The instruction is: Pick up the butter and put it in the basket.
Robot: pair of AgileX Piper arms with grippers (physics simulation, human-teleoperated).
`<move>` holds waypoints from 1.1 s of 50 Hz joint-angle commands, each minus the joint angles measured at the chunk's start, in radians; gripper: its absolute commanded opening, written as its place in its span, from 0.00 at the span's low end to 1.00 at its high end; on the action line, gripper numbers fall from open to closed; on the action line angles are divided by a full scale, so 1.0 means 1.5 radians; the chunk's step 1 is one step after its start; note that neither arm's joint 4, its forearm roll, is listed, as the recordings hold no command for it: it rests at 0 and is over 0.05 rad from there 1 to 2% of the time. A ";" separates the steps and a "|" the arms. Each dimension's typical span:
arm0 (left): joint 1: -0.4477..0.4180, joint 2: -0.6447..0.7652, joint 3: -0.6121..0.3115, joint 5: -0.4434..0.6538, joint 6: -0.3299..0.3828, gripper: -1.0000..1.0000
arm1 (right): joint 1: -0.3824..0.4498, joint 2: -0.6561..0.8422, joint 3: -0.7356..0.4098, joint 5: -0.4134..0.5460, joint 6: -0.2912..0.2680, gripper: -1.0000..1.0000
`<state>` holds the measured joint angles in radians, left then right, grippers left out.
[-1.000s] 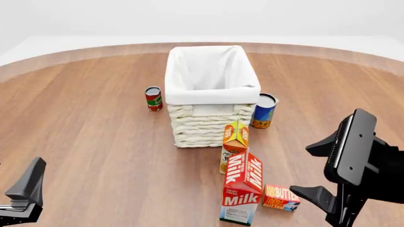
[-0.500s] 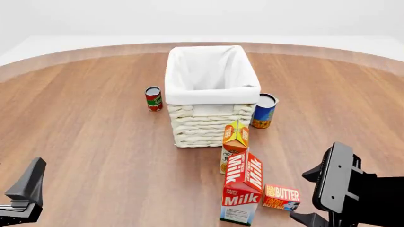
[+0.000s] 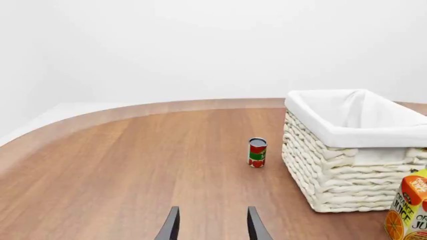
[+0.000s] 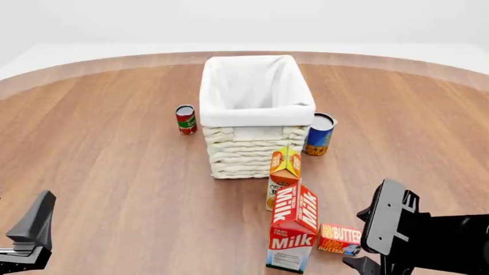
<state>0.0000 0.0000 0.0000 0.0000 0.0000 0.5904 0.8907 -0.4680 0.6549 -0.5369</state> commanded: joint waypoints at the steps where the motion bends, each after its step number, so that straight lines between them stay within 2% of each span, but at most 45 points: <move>1: 0.000 0.000 0.000 0.000 0.000 1.00 | -0.009 0.040 0.023 -0.053 -0.002 1.00; 13: 0.000 0.000 0.000 0.000 0.000 1.00 | -0.014 0.061 0.050 -0.091 0.004 1.00; 28: 0.000 0.000 0.000 0.000 0.000 1.00 | -0.045 0.065 0.063 -0.096 -0.016 1.00; 39: 0.000 0.000 0.000 0.000 0.000 1.00 | -0.044 0.068 0.073 -0.107 -0.010 1.00; 55: 0.000 0.000 0.000 0.000 0.000 1.00 | -0.063 0.076 0.071 -0.112 -0.021 1.00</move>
<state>0.0000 0.0000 0.0000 0.0000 0.0000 0.5111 0.9993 -0.3607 0.4905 -0.5600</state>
